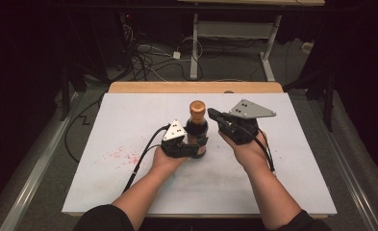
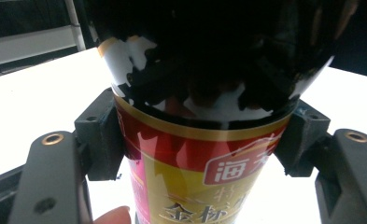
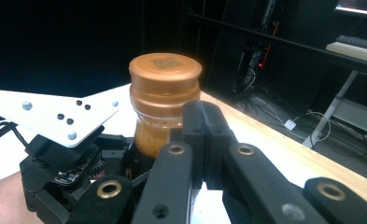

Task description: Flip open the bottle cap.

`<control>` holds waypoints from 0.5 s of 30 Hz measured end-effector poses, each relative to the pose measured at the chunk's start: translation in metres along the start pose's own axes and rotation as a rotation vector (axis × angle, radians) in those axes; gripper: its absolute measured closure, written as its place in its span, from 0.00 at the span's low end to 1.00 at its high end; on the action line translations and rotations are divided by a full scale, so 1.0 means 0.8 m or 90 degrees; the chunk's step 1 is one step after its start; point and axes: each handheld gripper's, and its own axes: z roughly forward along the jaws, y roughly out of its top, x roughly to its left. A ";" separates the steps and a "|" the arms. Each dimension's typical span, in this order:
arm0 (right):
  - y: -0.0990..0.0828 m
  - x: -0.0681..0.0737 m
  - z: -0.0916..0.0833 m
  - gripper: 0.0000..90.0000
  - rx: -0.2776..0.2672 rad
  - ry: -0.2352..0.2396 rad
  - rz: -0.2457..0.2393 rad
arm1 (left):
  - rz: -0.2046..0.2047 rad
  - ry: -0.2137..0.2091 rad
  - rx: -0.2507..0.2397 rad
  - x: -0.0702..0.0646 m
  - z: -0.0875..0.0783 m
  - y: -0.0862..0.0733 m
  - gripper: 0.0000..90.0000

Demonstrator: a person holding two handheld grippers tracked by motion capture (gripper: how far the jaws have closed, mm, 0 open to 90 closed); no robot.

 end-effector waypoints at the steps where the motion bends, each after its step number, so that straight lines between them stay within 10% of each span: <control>1: 0.002 0.000 0.001 1.00 0.002 0.000 -0.005 | 0.000 0.000 0.000 0.000 0.000 0.000 0.31; 15: 0.006 0.005 0.003 1.00 0.011 -0.001 -0.013 | 0.000 0.003 -0.002 0.000 0.001 -0.001 0.31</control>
